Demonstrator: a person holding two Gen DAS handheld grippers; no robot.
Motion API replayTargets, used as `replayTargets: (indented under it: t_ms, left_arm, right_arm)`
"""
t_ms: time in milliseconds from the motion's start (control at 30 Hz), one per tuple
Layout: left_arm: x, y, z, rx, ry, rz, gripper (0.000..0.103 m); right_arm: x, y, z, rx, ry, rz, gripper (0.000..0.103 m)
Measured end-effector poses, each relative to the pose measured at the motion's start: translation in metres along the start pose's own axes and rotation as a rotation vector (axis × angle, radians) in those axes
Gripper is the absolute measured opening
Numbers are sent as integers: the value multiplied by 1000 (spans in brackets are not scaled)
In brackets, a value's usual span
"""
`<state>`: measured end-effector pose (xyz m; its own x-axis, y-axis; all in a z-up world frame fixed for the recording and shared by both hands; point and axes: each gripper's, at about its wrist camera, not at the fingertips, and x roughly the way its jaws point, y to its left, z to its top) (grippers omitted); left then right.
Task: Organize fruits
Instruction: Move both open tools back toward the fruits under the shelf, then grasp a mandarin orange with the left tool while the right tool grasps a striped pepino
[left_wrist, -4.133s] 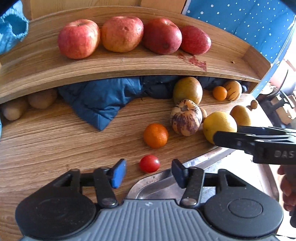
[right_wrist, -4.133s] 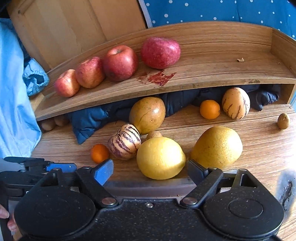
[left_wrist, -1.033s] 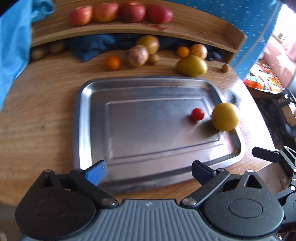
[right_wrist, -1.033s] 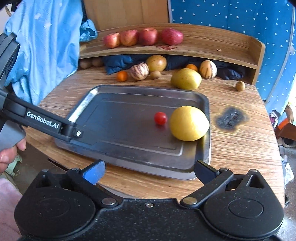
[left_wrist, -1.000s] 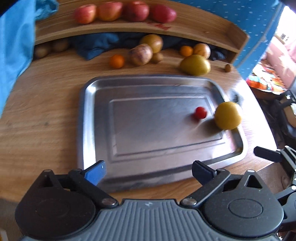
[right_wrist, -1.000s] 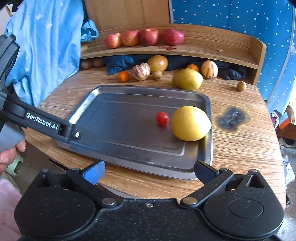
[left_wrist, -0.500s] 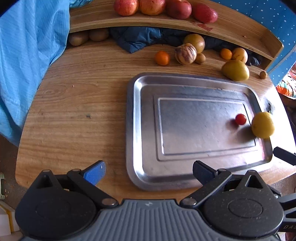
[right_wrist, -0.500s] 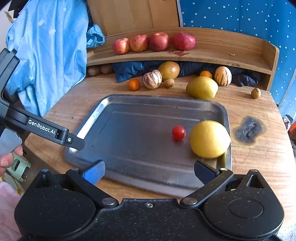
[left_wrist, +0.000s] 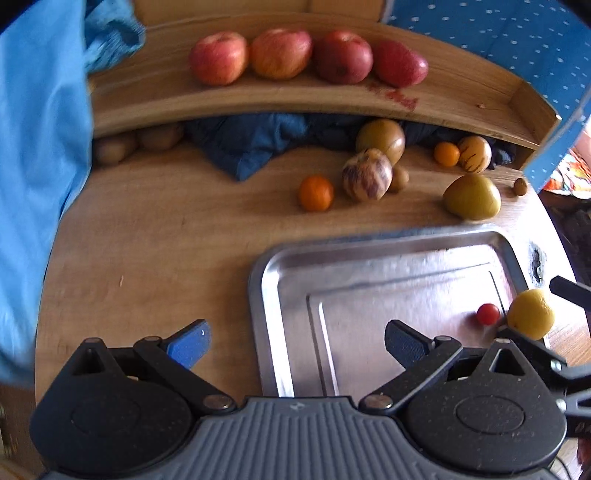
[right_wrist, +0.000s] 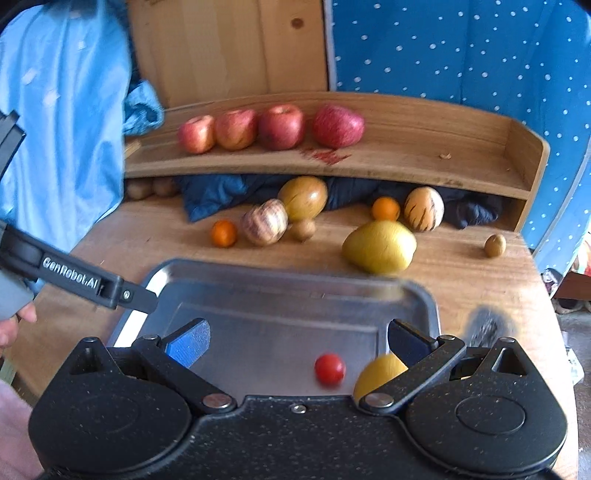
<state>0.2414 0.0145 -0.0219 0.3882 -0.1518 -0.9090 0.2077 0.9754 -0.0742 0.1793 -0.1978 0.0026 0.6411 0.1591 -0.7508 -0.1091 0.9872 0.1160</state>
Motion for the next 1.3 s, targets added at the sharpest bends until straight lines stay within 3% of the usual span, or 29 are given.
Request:
replayTargets:
  t_ms: [233,433,633,800,1100,1167,1300]
  left_arm:
    - [17,-4,25,195,-92,-34,102]
    - [36,2,47,301,-166,-39,102]
    - [55,5,64,374,-178,-72,102]
    - [69,9,70,404,-160,-124,98]
    - [82,16,80,420,-155,-215,75]
    - [84,18,82,415,-149,-234,65]
    - [88,21,83,405,-131,-267,59]
  right_arm:
    - [27,-2,31,45,-16,-28,102]
    - [62,-16,67,210,57,62,102]
    - [100,-17,87,362,120,120,102]
    - [127,-9,90,463,177,109,94]
    - [159,-5,95,582,228,97,79]
    - [164,-5,95,599,236,89,75]
    - [171,-2,95,606,249,73,67]
